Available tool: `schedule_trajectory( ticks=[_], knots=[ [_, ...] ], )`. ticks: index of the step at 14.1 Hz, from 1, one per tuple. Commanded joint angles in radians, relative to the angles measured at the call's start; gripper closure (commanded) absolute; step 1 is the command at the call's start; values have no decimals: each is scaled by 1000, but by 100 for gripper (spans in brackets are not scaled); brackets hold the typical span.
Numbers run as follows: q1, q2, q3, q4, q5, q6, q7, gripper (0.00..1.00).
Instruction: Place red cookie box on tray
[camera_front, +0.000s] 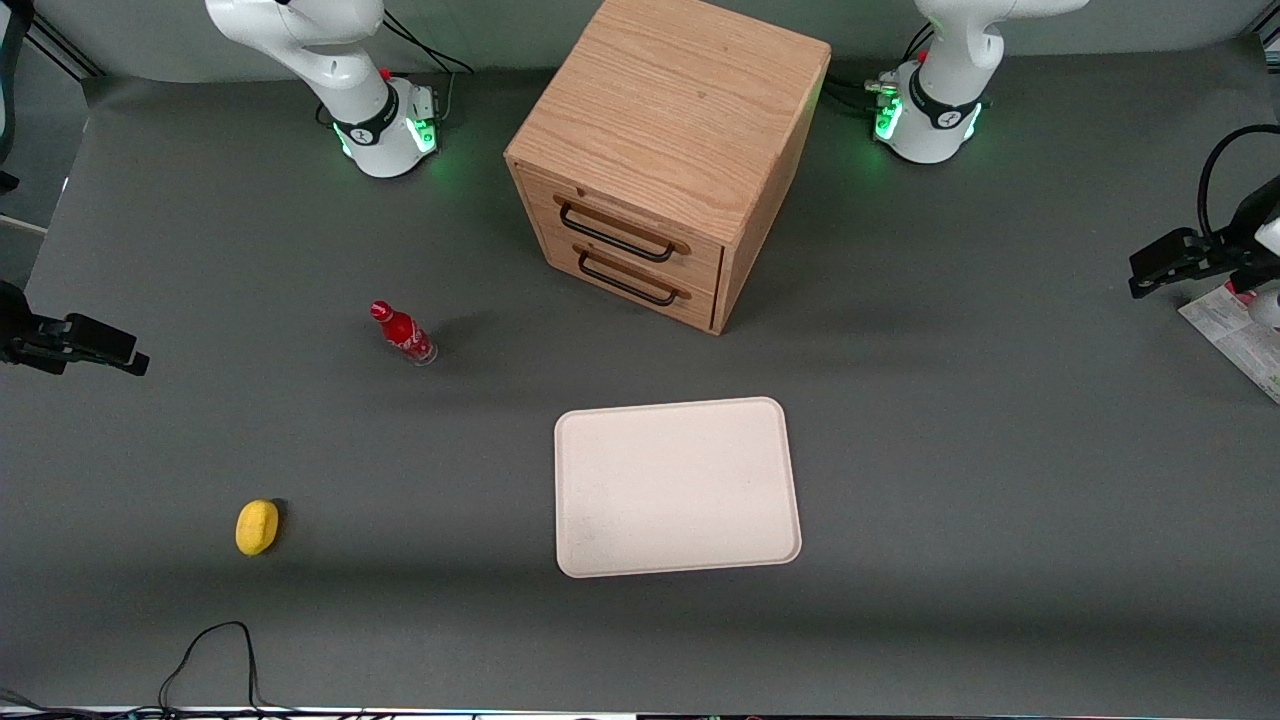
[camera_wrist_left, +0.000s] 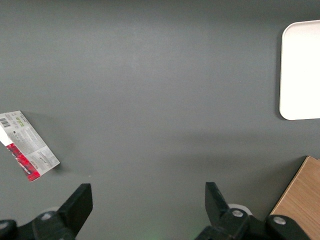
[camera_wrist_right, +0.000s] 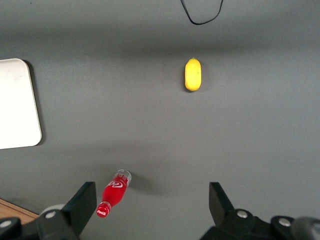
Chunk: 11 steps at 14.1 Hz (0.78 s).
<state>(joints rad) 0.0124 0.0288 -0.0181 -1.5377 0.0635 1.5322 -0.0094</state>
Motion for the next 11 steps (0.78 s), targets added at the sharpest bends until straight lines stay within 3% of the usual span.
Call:
schedule_trajectory(
  ticks=[1, 6, 11],
  knots=[
    [14, -32, -9, -35, 2, 11, 16, 0],
    [15, -35, -2, -99, 22, 31, 11, 0],
    [31, -15, 140, -136, 22, 86, 2, 1]
  ],
)
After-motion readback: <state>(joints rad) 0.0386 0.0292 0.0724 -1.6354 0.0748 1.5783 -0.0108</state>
